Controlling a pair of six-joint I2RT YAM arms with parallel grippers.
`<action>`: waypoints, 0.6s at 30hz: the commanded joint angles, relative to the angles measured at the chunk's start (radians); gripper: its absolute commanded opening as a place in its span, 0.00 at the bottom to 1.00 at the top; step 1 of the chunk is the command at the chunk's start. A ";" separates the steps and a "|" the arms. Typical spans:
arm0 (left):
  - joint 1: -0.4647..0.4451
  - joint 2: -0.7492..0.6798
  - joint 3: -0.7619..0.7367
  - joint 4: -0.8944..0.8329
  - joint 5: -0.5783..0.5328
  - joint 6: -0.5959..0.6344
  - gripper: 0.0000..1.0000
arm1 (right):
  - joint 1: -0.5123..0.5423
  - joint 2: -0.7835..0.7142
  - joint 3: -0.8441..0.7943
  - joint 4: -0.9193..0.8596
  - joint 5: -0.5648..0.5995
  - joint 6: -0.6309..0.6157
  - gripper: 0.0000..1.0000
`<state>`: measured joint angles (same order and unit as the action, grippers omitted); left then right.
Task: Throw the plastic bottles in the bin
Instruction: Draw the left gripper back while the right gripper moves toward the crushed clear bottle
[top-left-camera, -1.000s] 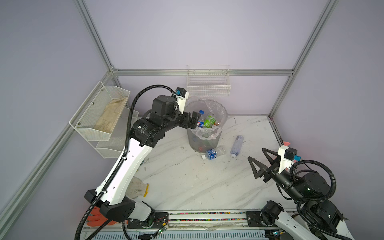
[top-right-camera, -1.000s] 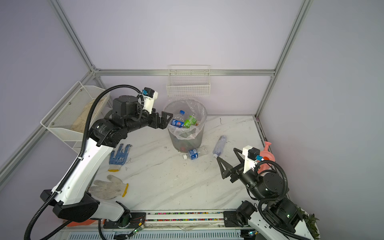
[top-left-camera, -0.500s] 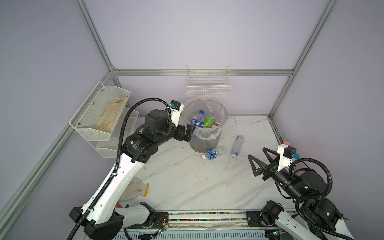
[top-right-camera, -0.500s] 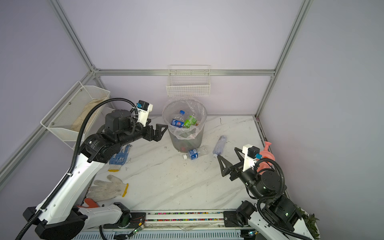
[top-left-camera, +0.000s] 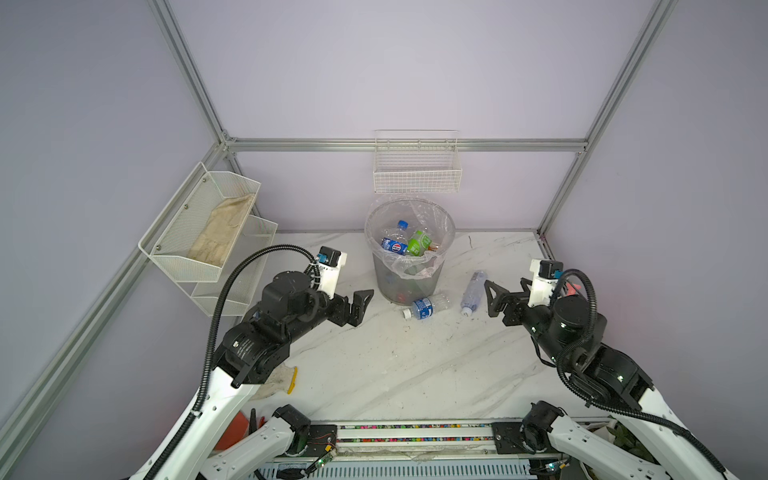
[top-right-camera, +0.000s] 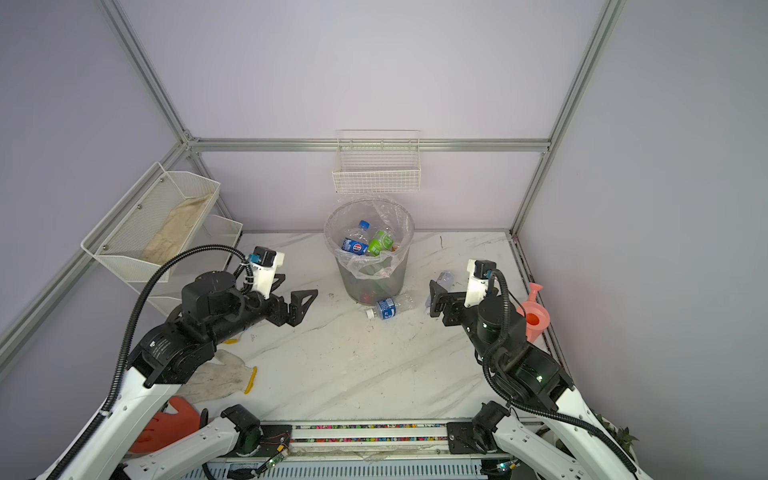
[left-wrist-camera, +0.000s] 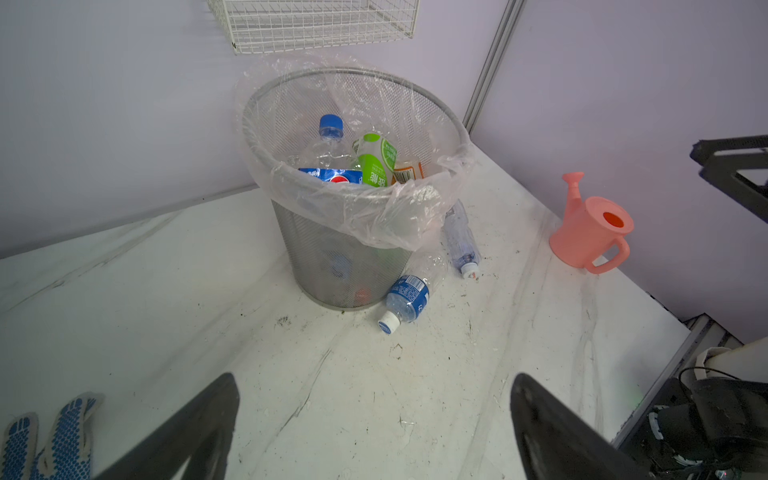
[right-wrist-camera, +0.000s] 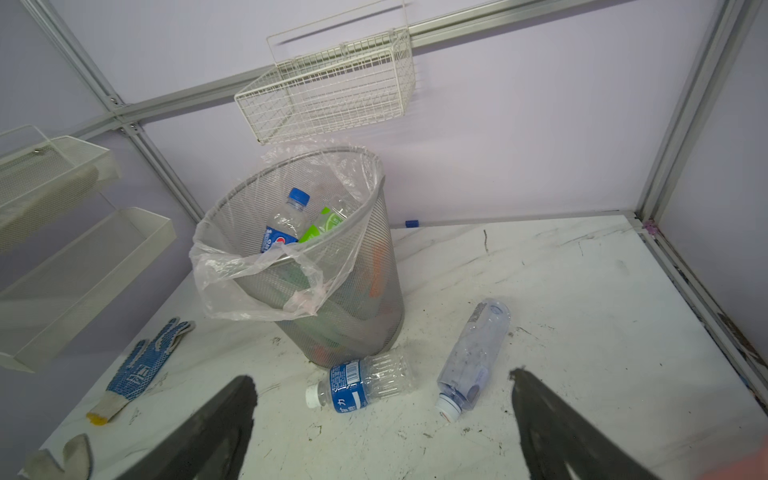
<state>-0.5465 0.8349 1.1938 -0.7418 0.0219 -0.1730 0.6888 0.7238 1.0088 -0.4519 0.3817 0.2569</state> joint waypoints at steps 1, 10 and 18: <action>-0.004 -0.085 -0.100 0.025 -0.005 -0.011 1.00 | -0.002 0.060 0.056 -0.025 0.091 0.040 0.97; -0.004 -0.323 -0.287 -0.035 -0.024 -0.068 1.00 | -0.002 0.195 0.146 -0.038 0.110 0.079 0.97; -0.007 -0.505 -0.419 -0.005 -0.017 -0.141 1.00 | -0.018 0.306 0.219 -0.095 0.135 0.131 0.97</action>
<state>-0.5495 0.3580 0.8223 -0.7853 0.0067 -0.2752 0.6823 1.0035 1.1957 -0.4946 0.4843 0.3470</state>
